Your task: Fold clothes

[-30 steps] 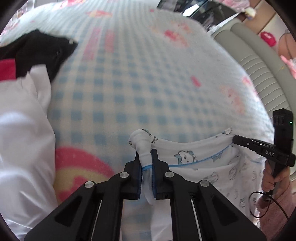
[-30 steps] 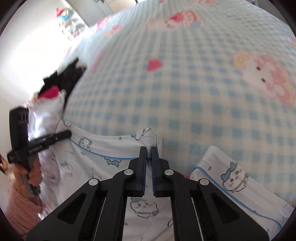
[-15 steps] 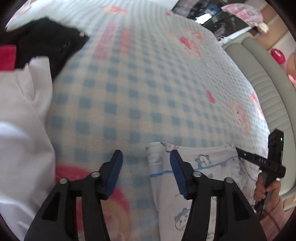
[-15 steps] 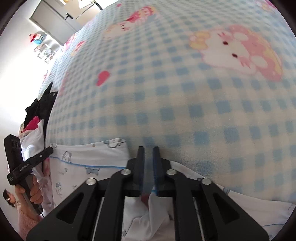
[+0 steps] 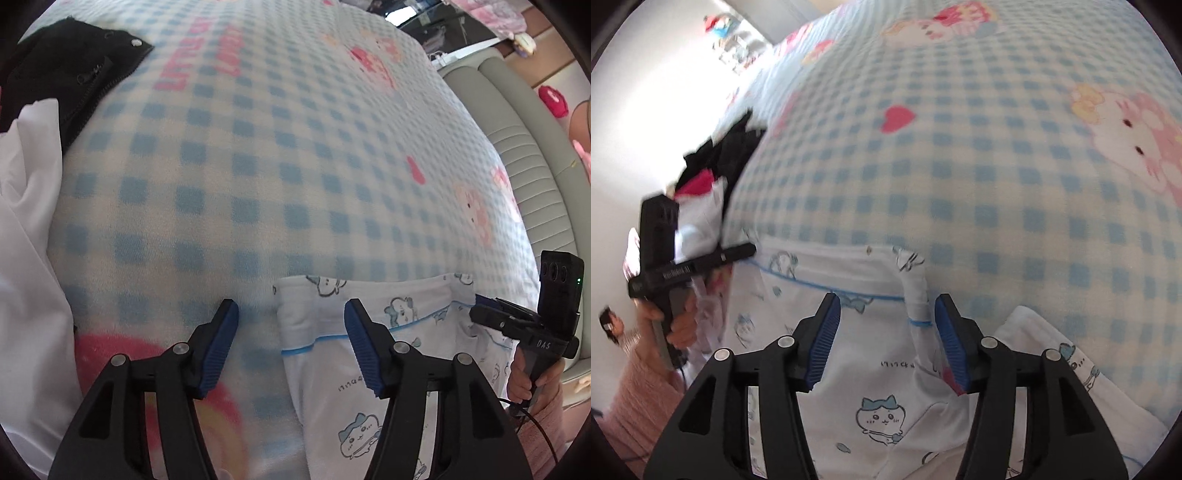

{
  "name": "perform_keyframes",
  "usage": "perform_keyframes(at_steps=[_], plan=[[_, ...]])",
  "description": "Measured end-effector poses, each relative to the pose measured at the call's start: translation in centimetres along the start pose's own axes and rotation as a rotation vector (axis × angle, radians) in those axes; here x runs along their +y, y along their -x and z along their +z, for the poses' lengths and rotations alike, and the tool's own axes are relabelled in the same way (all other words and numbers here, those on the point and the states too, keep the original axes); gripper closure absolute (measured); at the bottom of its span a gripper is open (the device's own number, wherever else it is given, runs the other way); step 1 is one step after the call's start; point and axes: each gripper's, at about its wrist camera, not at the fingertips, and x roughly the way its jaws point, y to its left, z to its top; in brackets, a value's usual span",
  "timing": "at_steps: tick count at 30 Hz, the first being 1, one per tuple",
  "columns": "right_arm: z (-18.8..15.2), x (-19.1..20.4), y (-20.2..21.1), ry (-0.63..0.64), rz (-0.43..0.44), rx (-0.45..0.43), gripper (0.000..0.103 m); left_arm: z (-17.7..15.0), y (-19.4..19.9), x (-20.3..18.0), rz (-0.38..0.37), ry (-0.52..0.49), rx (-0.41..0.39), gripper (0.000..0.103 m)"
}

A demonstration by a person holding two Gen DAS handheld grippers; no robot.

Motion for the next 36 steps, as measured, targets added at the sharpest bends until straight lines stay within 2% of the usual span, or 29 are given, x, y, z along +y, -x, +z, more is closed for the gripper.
perform_keyframes(at_steps=[1,2,3,4,5,6,8,10,11,12,13,15,17,20,23,26,29,32,34,36], plan=[[0.1,0.1,-0.8,-0.003,-0.026,0.017,0.048,-0.1,-0.1,0.0,0.002,0.002,0.004,0.043],[0.1,-0.1,-1.5,-0.022,-0.04,0.024,0.05,-0.5,-0.1,0.2,0.005,-0.001,0.008,0.053],[0.1,-0.6,-1.6,-0.051,-0.031,0.02,0.073,-0.6,0.2,0.2,0.016,-0.011,0.004,0.075],[0.0,-1.1,-1.8,-0.079,-0.022,0.017,0.097,-0.7,0.6,0.0,0.032,-0.021,-0.004,0.087],[0.0,-1.5,-1.6,-0.098,-0.01,0.002,0.098,-0.7,0.9,-0.2,0.048,-0.032,-0.012,0.095],[-0.1,-1.4,-0.8,-0.094,-0.001,-0.03,0.099,-0.6,1.1,-0.4,0.06,-0.035,-0.021,0.096],[0.0,-1.1,0.4,-0.076,-0.012,-0.078,0.099,-0.4,1.4,-0.6,0.077,-0.032,-0.039,0.096],[0.2,-1.7,0.0,-0.115,-0.023,-0.064,0.099,-0.2,1.6,-0.8,0.095,-0.028,-0.058,0.092],[0.3,-2.3,-0.5,-0.154,-0.034,-0.044,0.098,-0.2,1.3,-0.7,0.11,-0.018,-0.037,0.089],[0.3,-2.9,-0.8,-0.196,-0.038,-0.032,0.09,-0.4,0.8,-0.4,0.13,-0.002,0.001,0.08],[0.1,-3.5,-0.5,-0.236,-0.018,-0.028,0.08,-0.7,1.1,-0.5,0.146,-0.003,0.004,0.075],[-0.2,-3.8,0.8,-0.263,0.019,-0.054,0.074,-1.8,3.0,-1.2,0.161,-0.031,-0.042,0.059],[-0.9,-2.7,3.7,-0.199,0.023,-0.11,0.074,-3.7,5.7,-2.0,0.149,-0.059,-0.104,0.055],[-2.6,-0.1,7.5,-0.098,-0.007,-0.135,0.074,-6.7,9.0,-3.1,0.131,-0.097,-0.176,0.055],[-5.4,2.4,9.5,-0.04,-0.004,-0.114,0.074,-9.3,9.0,-4.7,0.123,-0.152,-0.175,0.056],[-8.4,5.4,8.8,0.002,-0.023,-0.071,0.074,-11.8,8.4,-6.6,0.13,-0.218,-0.157,0.057],[-11.9,7.4,6.9,0.009,-0.019,-0.022,0.074,-14.7,6.9,-8.2,0.204,-0.284,-0.096,0.057],[-16.2,8.8,6.1,0.051,-0.058,-0.016,0.074,-18.6,7.9,-7.1,0.196,-0.205,-0.085,0.057],[-19.4,9.4,5.9,0.073,-0.066,-0.018,0.074,-21.0,9.0,-6.0,0.143,-0.137,-0.111,0.057],[-21.8,9.5,5.2,0.06,-0.115,-0.011,0.074,-22.5,9.1,-5.1,0.152,-0.115,-0.118,0.057]])
